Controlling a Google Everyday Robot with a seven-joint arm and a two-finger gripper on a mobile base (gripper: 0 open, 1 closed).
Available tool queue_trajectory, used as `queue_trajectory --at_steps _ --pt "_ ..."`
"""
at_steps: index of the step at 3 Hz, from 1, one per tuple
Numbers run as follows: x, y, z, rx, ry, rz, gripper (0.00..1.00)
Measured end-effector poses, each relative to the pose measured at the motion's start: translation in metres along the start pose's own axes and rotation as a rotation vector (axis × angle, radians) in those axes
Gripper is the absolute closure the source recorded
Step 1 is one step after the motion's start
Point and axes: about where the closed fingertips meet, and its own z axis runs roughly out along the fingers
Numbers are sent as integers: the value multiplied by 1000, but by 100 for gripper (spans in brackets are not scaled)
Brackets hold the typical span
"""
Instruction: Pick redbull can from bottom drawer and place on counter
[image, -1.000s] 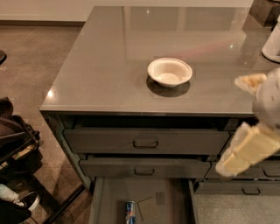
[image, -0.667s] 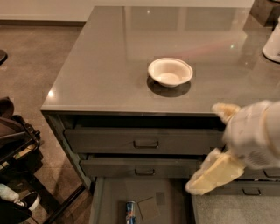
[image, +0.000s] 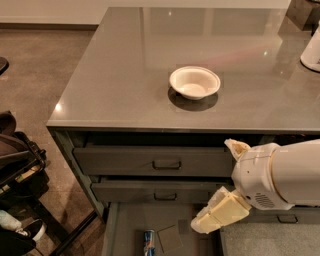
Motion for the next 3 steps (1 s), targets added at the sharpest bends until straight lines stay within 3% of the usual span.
queue_trajectory --at_steps 1,2,3 --pt "10 12 12 21 -40 43 0" --pt "39 39 63 13 -110 128 0" --pt "45 58 123 -24 -220 197 0"
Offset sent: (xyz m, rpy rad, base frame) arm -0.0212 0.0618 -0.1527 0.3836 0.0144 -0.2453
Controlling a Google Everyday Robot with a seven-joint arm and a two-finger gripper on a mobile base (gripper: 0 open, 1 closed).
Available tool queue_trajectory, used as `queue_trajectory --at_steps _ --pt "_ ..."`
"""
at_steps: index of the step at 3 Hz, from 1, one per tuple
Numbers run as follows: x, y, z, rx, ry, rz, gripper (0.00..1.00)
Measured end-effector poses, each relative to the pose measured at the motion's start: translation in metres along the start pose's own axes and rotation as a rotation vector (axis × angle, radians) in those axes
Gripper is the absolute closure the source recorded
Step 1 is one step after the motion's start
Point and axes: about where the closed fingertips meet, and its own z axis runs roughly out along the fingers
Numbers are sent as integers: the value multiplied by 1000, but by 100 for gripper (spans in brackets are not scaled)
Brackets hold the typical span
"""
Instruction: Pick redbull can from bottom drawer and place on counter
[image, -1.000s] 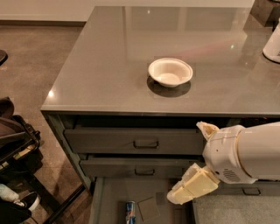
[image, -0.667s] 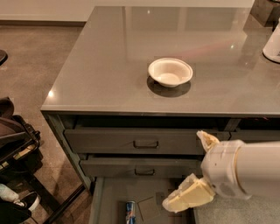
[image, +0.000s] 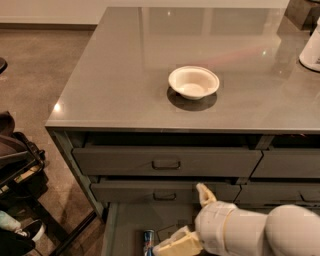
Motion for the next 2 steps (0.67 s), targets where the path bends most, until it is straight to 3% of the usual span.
queue_trajectory --at_steps 1,2 --pt "14 4 39 -47 -61 73 0" --pt "22 4 48 -65 -75 104 0"
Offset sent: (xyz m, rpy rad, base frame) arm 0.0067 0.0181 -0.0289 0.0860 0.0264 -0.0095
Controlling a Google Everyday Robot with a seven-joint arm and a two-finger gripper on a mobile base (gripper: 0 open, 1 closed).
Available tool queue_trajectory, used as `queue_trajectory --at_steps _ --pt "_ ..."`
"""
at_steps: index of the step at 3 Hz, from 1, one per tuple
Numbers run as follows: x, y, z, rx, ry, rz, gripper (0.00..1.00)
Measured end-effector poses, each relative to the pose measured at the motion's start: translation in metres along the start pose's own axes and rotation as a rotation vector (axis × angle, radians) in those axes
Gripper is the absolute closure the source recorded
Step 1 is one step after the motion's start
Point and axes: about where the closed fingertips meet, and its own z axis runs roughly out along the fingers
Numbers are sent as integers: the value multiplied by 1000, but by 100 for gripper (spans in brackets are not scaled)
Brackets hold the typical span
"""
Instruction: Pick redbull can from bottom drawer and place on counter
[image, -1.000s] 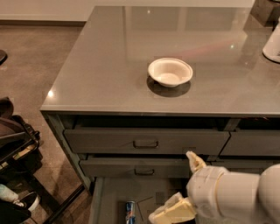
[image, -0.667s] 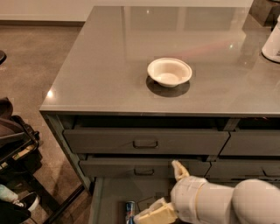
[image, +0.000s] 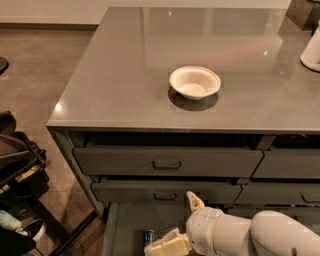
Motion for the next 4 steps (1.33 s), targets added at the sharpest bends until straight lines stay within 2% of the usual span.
queue_trajectory --at_steps 1,2,3,4 --pt "16 8 5 28 -11 31 0" --pt "37 17 31 56 -44 51 0" --pt "53 3 64 89 -75 38 0" --pt "62 -35 97 124 -116 41 0"
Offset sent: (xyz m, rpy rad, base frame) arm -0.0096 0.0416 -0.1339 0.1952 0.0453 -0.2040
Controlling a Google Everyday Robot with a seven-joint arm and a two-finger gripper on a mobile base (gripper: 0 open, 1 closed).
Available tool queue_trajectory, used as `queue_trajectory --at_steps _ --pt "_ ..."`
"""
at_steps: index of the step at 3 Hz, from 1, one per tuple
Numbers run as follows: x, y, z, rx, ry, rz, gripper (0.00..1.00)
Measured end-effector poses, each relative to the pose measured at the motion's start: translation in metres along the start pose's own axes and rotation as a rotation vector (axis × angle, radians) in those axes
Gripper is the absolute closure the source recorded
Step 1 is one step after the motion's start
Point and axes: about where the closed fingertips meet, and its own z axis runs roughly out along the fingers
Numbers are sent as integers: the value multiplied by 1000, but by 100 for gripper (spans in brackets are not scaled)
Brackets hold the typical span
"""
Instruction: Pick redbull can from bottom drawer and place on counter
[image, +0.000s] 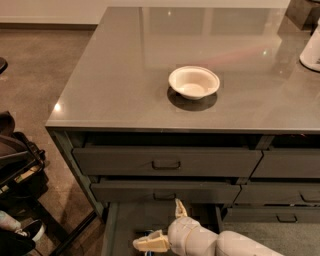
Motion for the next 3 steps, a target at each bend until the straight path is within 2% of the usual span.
queue_trajectory --at_steps 1,2,3 --pt "7 4 9 -22 -18 45 0" --pt "7 4 8 -21 -17 43 0" --pt "29 -10 25 14 38 60 0"
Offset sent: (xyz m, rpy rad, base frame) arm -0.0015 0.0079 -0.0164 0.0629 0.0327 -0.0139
